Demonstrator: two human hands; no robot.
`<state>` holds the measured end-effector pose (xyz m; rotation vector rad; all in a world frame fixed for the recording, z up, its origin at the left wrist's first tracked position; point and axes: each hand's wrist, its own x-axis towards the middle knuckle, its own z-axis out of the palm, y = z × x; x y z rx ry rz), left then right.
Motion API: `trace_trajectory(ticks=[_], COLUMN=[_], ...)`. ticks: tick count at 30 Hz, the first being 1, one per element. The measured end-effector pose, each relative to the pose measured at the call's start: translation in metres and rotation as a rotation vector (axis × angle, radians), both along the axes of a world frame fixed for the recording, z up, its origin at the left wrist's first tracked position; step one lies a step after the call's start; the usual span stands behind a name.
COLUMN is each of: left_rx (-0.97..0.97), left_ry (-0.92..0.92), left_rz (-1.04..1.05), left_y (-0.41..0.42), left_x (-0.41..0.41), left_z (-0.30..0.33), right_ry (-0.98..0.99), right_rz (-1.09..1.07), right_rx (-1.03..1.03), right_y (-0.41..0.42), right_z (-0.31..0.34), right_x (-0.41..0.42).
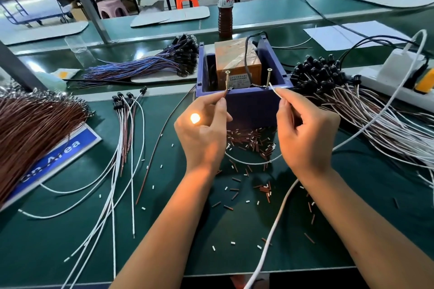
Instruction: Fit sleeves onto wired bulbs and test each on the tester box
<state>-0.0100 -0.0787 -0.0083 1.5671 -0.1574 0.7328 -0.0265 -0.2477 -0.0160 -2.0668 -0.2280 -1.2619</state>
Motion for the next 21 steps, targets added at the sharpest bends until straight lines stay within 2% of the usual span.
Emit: trace_trajectory(ticks=[7, 13, 18, 21], left_rx=[-0.007, -0.058, -0.083, -0.087], left_ry=[0.001, -0.028, -0.026, 0.035], left_rz=[0.002, -0.038, -0.19, -0.379], left_y=[0.001, 0.0, -0.024, -0.058], left_x=[0.001, -0.003, -0.018, -0.02], left_z=[0.0, 0.001, 0.017, 0.034], right_ry=[0.01, 0.066, 0.092, 0.165], right_rz=[-0.002, 0.038, 0.036, -0.004], right_rx=[0.017, 0.176, 0.184, 0.208], right_y=[0.0, 0.001, -0.016, -0.044], right_z=[-0.001, 0.005, 0.018, 0.031], right_x=[0.0, -0.004, -0.015, -0.026])
